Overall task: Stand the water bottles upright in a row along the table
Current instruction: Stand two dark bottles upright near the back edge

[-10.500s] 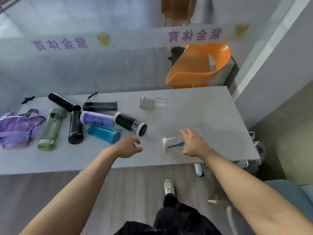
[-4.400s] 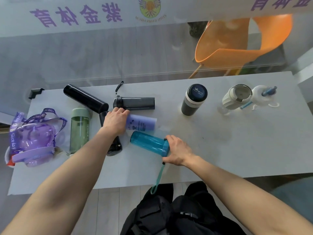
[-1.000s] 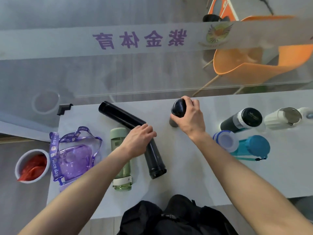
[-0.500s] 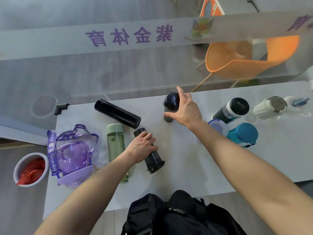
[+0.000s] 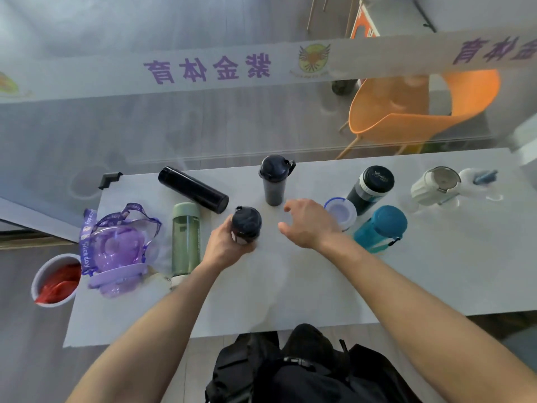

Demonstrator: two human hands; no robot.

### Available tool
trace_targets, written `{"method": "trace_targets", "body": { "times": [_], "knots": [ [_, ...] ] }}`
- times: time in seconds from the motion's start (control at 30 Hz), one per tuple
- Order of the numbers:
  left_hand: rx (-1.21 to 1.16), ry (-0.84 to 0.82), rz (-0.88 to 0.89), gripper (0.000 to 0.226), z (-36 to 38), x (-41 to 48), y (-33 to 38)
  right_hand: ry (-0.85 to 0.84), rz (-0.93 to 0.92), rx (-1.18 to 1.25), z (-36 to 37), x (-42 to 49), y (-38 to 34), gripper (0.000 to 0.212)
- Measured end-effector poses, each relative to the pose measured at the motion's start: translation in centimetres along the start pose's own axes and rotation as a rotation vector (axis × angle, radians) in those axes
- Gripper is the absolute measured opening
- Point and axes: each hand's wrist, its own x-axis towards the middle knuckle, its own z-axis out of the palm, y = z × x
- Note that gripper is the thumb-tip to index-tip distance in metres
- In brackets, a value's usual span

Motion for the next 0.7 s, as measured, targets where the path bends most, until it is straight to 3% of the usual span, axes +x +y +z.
{"method": "trace_targets", "body": {
  "times": [0.17, 0.37, 0.6, 0.7],
  "knots": [
    [-0.151, -0.015, -0.062, 0.053, 3.2, -1.1, 2.2, -0.204, 0.050, -0.148, 3.9, -3.6, 3.8, 0.052],
    [-0.181, -0.041, -0.006, 0.056, 6.7, -0.9, 5.3, -0.262, 0.098, -0.183, 5.7, -6.6, 8.1, 0.050],
    [-0.002, -0.112, -0.076, 0.078, 5.4, -0.9, 4.8, -0.288, 0.054, -0.207, 6.8, -7.9, 8.9, 0.048],
    [0.134, -0.105, -0.118, 0.060, 2.5, -2.2, 1.9, -0.323, 0.001, -0.203, 8.0, -7.3, 6.7, 0.050]
  ]
}}
